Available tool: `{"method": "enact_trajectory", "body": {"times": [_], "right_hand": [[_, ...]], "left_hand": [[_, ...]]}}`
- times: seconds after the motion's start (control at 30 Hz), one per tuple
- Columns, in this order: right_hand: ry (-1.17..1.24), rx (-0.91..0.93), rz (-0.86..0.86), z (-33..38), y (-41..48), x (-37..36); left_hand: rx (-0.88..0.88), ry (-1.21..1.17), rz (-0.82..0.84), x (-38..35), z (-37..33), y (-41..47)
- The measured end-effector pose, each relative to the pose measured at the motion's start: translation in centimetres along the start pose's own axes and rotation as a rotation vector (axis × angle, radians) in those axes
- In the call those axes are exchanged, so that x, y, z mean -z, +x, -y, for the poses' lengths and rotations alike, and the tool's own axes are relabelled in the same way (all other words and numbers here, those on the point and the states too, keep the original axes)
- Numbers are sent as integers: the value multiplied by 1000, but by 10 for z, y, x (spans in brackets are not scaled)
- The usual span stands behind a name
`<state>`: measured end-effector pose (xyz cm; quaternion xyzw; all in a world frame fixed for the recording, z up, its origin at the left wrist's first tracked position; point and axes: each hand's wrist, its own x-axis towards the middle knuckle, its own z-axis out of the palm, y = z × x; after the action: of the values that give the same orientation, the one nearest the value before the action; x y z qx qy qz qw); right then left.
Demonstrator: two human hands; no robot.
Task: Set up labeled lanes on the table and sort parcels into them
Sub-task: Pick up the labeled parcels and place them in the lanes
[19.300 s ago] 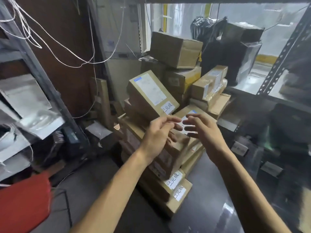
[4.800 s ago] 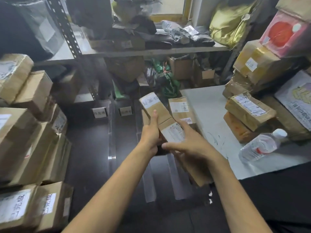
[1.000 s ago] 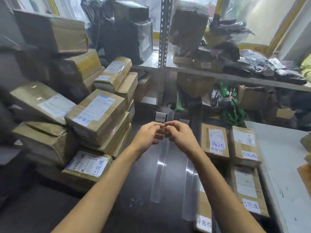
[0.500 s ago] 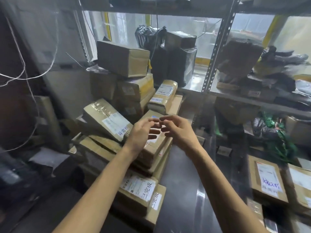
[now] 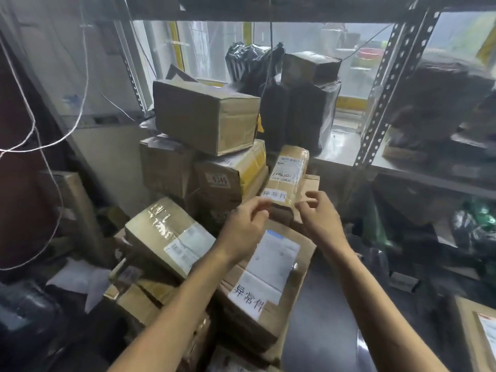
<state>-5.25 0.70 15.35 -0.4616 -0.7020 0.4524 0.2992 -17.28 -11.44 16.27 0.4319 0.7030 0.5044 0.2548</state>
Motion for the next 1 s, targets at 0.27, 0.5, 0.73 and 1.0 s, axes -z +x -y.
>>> {"method": "enact_trajectory", "body": {"times": [0.27, 0.5, 0.73, 1.0], "right_hand": [[93, -211, 94, -16, 36, -29], [341, -381, 63, -13, 61, -33], [587, -433, -71, -16, 72, -36], [639, -328, -297, -6, 30, 18]], "left_hand": [[-77, 345, 143, -28, -9, 68], [56, 368, 165, -40, -8, 104], [-82, 285, 138, -34, -36, 104], [-130, -23, 200, -53, -48, 97]]}}
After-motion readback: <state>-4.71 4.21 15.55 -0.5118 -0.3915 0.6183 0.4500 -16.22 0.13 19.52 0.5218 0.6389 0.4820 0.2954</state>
